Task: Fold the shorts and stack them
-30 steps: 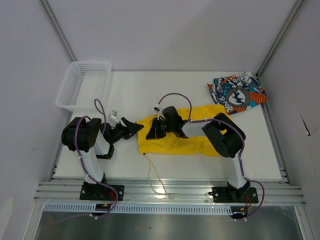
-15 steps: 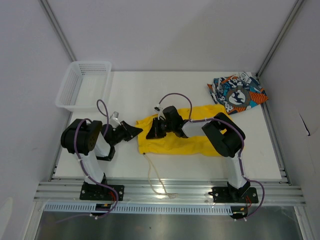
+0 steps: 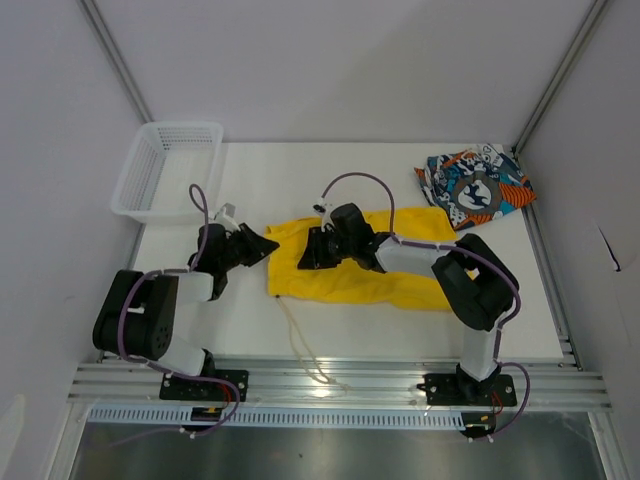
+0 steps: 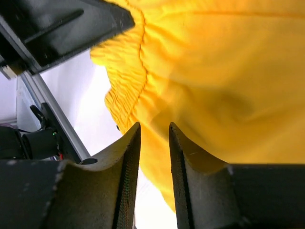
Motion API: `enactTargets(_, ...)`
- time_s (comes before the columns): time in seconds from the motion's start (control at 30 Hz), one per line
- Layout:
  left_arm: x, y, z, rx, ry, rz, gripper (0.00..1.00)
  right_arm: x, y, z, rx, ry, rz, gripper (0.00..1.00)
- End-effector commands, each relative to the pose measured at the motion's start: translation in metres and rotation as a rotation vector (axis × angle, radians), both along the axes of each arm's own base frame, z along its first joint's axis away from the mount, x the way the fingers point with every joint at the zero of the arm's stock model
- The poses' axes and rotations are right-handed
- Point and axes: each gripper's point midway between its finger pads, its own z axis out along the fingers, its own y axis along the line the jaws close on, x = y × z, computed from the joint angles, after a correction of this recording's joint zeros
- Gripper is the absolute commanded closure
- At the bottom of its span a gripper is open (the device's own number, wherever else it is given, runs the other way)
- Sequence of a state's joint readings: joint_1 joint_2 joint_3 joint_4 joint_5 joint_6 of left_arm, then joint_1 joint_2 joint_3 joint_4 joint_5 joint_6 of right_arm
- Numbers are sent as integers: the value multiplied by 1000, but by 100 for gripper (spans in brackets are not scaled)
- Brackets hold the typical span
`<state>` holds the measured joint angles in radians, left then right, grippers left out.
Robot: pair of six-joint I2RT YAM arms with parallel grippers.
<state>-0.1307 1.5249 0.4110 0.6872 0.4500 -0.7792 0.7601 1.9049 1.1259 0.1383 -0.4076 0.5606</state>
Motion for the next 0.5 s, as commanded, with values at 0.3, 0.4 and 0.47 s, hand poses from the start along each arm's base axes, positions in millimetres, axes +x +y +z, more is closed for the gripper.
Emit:
enactTargets(0.3,3,37,-3,275,221,134,85,-17,7,14,-24,-141,75,61)
enactTargets(0.4,1,39,-8,297,282,134,85,-18,22,4,-25,-132,91,62)
enactTargets(0.47,2,40,-7,306,299,137,85,-17,26,-14,-53,-106,84,63)
